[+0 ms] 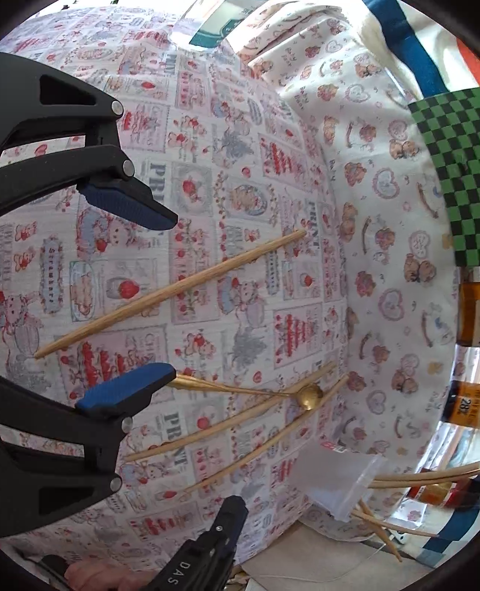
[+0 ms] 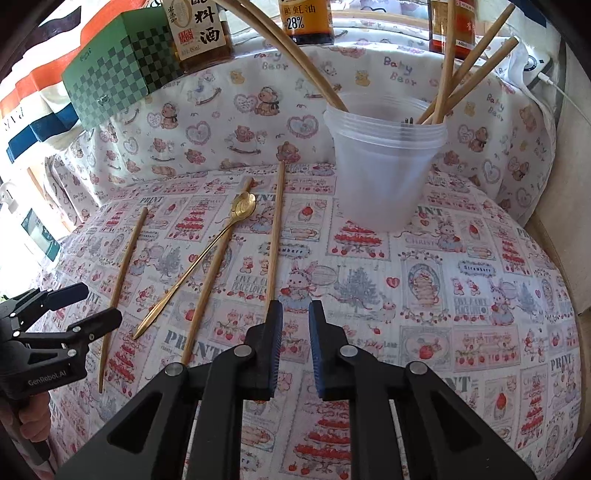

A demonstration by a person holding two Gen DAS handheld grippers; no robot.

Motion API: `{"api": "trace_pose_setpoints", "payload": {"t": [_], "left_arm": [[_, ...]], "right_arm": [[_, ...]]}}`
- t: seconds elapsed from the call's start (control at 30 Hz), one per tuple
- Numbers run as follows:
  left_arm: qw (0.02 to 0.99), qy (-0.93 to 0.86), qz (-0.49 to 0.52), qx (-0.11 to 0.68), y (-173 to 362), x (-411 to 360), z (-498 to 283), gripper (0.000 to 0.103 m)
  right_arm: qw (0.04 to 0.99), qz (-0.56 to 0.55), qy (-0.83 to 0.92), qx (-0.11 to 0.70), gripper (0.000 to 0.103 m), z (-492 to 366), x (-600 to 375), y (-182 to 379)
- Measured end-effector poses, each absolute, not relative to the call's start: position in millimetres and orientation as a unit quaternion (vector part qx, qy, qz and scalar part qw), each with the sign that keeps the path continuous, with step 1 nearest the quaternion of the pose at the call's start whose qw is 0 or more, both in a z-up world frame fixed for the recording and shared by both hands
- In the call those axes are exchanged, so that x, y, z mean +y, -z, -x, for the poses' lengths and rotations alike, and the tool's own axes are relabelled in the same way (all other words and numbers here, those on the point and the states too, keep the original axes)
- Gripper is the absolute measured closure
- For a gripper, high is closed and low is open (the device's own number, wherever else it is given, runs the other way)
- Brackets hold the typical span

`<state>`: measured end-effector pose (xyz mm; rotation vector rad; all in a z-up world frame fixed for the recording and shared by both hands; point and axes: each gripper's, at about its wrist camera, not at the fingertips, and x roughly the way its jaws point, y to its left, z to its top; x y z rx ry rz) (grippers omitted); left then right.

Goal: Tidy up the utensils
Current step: 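Lower the left tool onto a chopstick and close on it, then lift the chopstick with the left tool while the right tool regrasps its chopstick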

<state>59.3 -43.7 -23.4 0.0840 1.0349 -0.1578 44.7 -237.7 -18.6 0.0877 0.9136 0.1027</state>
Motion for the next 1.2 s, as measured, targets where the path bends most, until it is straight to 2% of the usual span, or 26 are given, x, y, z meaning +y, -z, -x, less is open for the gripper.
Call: {"api": "trace_pose_setpoints", "payload": {"t": [0.1, 0.2, 0.23, 0.27, 0.3, 0.37, 0.47, 0.6, 0.83, 0.87, 0.9, 0.97, 1.07, 1.2], "left_arm": [[0.849, 0.077, -0.046, 0.521, 34, -46, -60, 0.029], [0.855, 0.073, -0.065, 0.509, 34, -52, -56, 0.030], [0.856, 0.072, -0.064, 0.508, 34, -53, -56, 0.035], [0.858, 0.074, -0.059, 0.505, 34, -52, -56, 0.048], [0.862, 0.070, -0.054, 0.500, 33, -50, -57, 0.066], [0.869, 0.058, -0.055, 0.488, 33, -45, -60, 0.092], [0.879, 0.044, -0.073, 0.469, 35, -41, -66, 0.096], [0.885, 0.042, -0.075, 0.457, 36, -38, -74, 0.097], [0.884, 0.073, 0.029, 0.461, 32, -10, -87, 0.096], [0.885, 0.070, 0.041, 0.458, 28, -5, -85, 0.090], [0.888, 0.066, 0.048, 0.453, 23, -1, -82, 0.079], [0.894, 0.051, 0.051, 0.441, 12, 5, -74, 0.072], [0.895, 0.029, 0.027, 0.444, 2, 4, -52, 0.071], [0.893, 0.020, -0.012, 0.450, 5, -3, -13, 0.071]], "right_arm": [[0.895, -0.036, -0.049, 0.443, 0.087, -44, -234, 21], [0.892, -0.039, -0.053, 0.447, 0.087, -45, -234, 23], [0.892, -0.038, -0.052, 0.447, 0.087, -44, -234, 23], [0.893, -0.036, -0.051, 0.446, 0.086, -44, -233, 23], [0.893, -0.035, -0.050, 0.446, 0.086, -44, -233, 23], [0.894, -0.035, -0.049, 0.445, 0.085, -44, -234, 22], [0.895, -0.038, -0.049, 0.441, 0.085, -44, -236, 20], [0.898, -0.040, -0.047, 0.437, 0.084, -43, -237, 17], [0.895, -0.054, -0.051, 0.440, 0.084, -38, -239, 12], [0.897, -0.051, -0.057, 0.436, 0.084, -35, -237, 8], [0.901, -0.044, -0.060, 0.427, 0.083, -32, -234, 5], [0.910, -0.019, -0.045, 0.411, 0.068, -27, -228, 1], [0.908, -0.014, -0.039, 0.416, 0.066, -27, -227, 3], [0.881, -0.068, -0.084, 0.461, 0.066, -33, -234, 10]]}}
